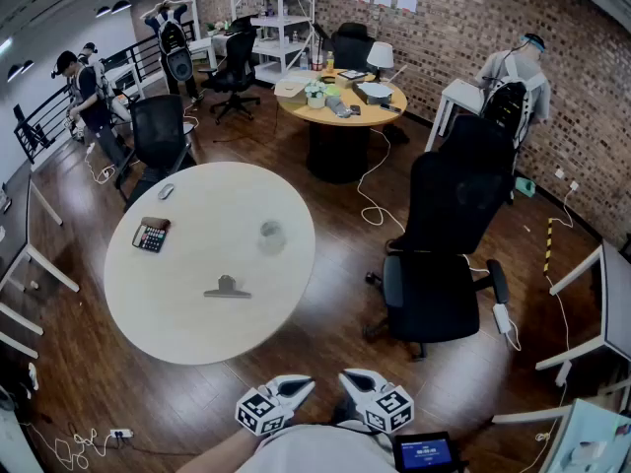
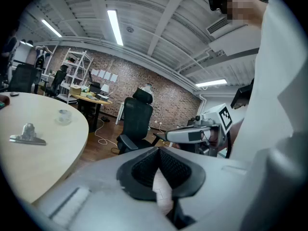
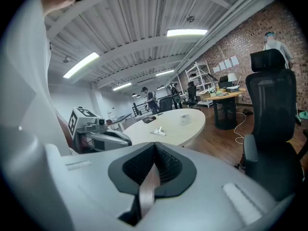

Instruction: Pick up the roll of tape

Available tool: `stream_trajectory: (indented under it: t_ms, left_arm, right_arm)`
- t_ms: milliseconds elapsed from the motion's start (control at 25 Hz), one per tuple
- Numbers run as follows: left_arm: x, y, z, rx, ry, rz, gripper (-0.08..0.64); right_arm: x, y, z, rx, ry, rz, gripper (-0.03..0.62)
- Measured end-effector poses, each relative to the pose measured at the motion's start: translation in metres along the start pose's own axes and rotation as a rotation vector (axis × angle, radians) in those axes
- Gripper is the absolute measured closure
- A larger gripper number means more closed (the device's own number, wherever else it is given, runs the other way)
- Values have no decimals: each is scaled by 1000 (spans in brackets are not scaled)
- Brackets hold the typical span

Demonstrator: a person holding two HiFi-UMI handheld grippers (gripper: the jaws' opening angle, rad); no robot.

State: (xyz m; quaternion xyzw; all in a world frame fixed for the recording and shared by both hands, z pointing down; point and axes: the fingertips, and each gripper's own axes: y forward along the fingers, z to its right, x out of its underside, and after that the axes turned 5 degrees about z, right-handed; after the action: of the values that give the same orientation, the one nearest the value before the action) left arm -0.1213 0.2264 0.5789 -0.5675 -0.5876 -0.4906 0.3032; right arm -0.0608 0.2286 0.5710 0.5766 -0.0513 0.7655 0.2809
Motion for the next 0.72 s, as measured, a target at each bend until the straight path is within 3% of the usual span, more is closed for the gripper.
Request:
stream_trajectory:
  t_ms: [320,480,720]
  left_arm:
    - [-32,83,-6,-32,31,0,554]
    - [-34,117,-7,-12,27,-16,554]
    - [-38,134,-15,-15,-6,-35,554]
  right_arm:
    - [-14,-17,72,-42,-13,-18,584]
    - [-18,-20,103,-35,9,-6,584]
    - [-16,-13,122,-58,53,-37,584]
